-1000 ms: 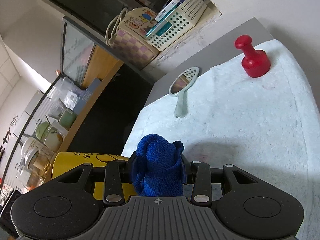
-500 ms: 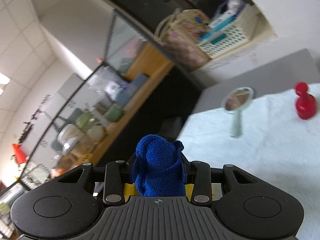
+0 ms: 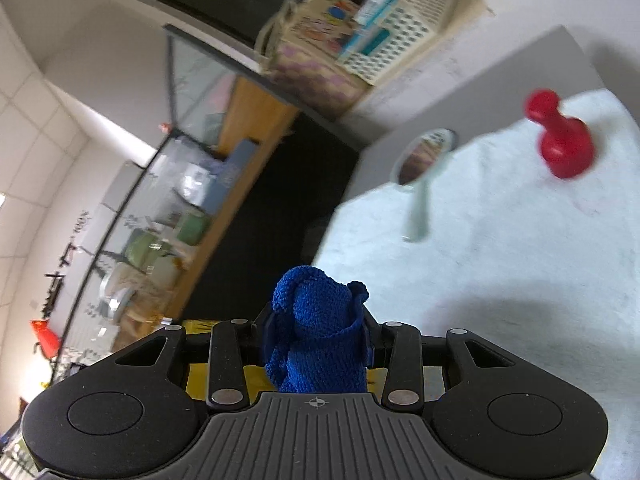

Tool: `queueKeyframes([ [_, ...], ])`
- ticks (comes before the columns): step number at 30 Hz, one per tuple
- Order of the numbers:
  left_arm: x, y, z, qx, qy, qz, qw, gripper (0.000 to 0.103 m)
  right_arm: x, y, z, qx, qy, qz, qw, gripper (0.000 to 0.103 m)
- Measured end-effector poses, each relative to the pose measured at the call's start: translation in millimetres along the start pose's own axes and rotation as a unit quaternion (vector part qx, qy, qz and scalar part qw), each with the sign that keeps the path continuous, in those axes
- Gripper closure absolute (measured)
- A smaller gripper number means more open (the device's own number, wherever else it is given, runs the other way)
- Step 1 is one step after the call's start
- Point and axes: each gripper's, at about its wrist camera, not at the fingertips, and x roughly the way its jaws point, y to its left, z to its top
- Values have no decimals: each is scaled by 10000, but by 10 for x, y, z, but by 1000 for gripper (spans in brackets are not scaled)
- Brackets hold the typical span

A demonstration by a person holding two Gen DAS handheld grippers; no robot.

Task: Clean container
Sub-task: 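Wipe the blue cloth across the mug rim with the right gripper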

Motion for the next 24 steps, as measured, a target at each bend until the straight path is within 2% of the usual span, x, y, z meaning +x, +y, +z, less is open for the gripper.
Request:
queueKeyframes([
  [14,92,62,46,-285,32,18,9996,10,62,-291,-21,338,-33,-173,9993,61],
  [22,71,114,12,-559,-4,127,9984,9,-114,98,-9,302,-488,413,9975,61],
  [24,62,131,-6,-668,-39,167,9976,9,-90,62,-61,366,-516,331,9974,61],
])
